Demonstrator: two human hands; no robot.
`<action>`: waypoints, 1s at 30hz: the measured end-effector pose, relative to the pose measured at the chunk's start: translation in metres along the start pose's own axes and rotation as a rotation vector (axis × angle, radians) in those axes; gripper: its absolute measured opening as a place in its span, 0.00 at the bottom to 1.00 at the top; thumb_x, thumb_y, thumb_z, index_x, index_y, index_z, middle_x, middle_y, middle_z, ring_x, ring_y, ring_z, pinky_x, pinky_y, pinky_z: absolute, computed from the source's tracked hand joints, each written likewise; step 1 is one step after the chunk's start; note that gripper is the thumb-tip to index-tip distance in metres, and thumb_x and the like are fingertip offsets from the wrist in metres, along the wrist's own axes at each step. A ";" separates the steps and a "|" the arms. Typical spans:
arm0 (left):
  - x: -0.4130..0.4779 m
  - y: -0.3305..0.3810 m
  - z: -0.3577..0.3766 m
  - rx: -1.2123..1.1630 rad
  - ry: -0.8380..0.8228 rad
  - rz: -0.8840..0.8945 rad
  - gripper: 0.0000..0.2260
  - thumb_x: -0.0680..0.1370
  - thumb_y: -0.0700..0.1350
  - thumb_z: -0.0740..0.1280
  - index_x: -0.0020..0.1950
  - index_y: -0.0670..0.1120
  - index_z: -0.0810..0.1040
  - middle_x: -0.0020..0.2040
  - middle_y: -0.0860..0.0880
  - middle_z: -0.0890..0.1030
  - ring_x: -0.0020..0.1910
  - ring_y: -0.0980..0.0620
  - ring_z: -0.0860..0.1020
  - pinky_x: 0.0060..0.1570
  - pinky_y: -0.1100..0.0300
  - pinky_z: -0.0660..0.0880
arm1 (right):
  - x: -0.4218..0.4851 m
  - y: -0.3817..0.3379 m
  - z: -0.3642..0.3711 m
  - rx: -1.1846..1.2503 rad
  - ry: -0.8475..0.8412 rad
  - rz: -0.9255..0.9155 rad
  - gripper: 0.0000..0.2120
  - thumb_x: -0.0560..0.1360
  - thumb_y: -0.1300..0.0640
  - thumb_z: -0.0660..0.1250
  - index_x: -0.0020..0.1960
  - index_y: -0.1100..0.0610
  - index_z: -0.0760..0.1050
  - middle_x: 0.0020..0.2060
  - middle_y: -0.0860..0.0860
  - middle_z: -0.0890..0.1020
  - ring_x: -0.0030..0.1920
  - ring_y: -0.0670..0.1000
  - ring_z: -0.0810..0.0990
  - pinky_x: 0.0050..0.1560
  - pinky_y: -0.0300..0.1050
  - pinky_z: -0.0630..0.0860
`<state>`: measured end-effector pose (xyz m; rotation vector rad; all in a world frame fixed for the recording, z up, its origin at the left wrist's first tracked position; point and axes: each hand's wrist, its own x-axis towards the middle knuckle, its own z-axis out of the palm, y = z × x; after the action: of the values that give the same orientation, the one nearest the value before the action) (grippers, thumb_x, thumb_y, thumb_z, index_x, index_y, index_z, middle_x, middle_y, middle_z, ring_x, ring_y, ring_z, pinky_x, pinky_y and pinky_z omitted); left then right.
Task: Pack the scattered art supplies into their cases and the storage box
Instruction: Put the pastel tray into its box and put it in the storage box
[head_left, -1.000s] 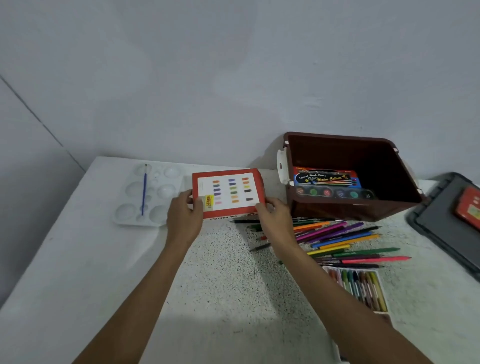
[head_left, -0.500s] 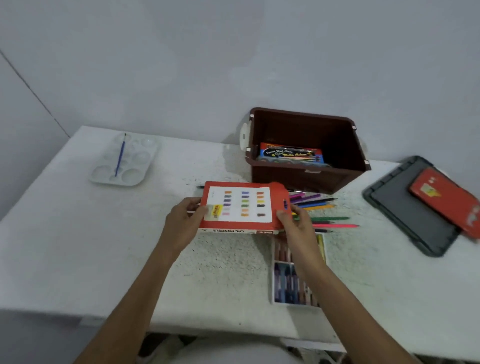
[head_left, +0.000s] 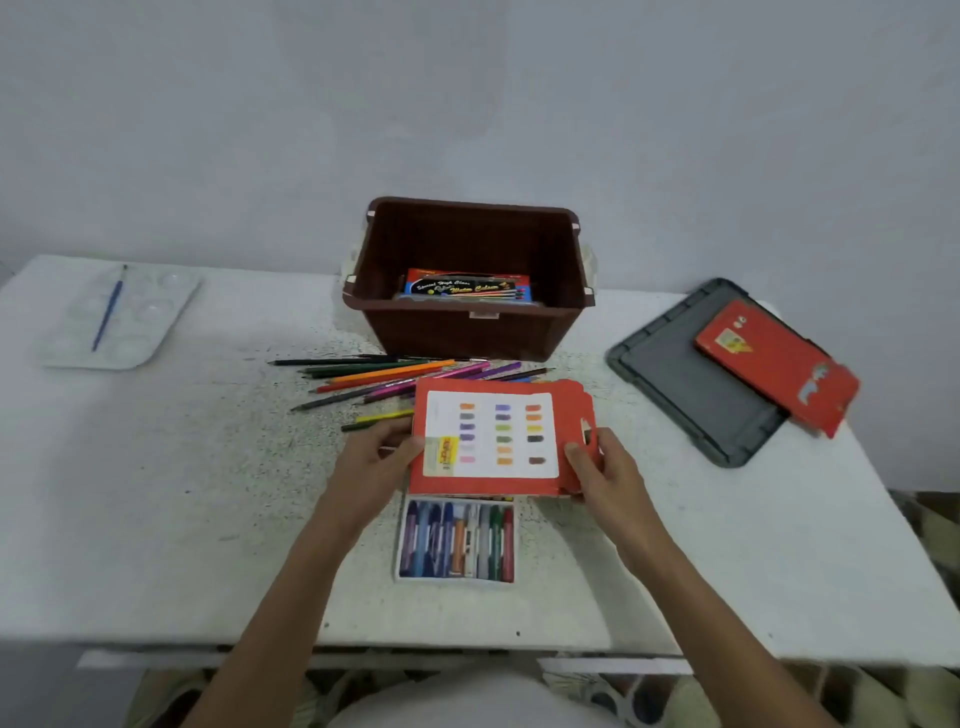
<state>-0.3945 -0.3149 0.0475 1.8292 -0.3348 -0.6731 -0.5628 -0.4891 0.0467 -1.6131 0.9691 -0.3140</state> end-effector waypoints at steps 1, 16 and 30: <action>-0.001 0.001 0.001 0.010 0.007 0.007 0.09 0.81 0.44 0.64 0.59 0.55 0.74 0.50 0.54 0.81 0.46 0.58 0.81 0.37 0.66 0.76 | 0.000 0.002 -0.004 -0.017 -0.008 -0.011 0.05 0.83 0.51 0.60 0.52 0.51 0.73 0.51 0.49 0.83 0.50 0.51 0.82 0.48 0.49 0.81; -0.004 0.008 -0.033 -0.183 -0.112 -0.023 0.12 0.83 0.47 0.58 0.58 0.50 0.80 0.51 0.50 0.85 0.52 0.51 0.83 0.55 0.50 0.78 | -0.005 0.017 0.003 0.076 0.097 -0.222 0.17 0.77 0.63 0.68 0.49 0.40 0.80 0.51 0.49 0.77 0.51 0.48 0.77 0.51 0.45 0.76; -0.005 -0.008 -0.035 -0.158 -0.070 -0.045 0.07 0.80 0.35 0.64 0.52 0.44 0.79 0.53 0.45 0.83 0.51 0.46 0.83 0.43 0.52 0.82 | -0.005 0.039 -0.003 0.124 0.015 -0.180 0.21 0.81 0.71 0.53 0.55 0.56 0.83 0.61 0.46 0.79 0.60 0.49 0.79 0.59 0.53 0.79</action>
<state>-0.3785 -0.2825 0.0493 1.6699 -0.2791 -0.7752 -0.5838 -0.4870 0.0136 -1.5887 0.8011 -0.5009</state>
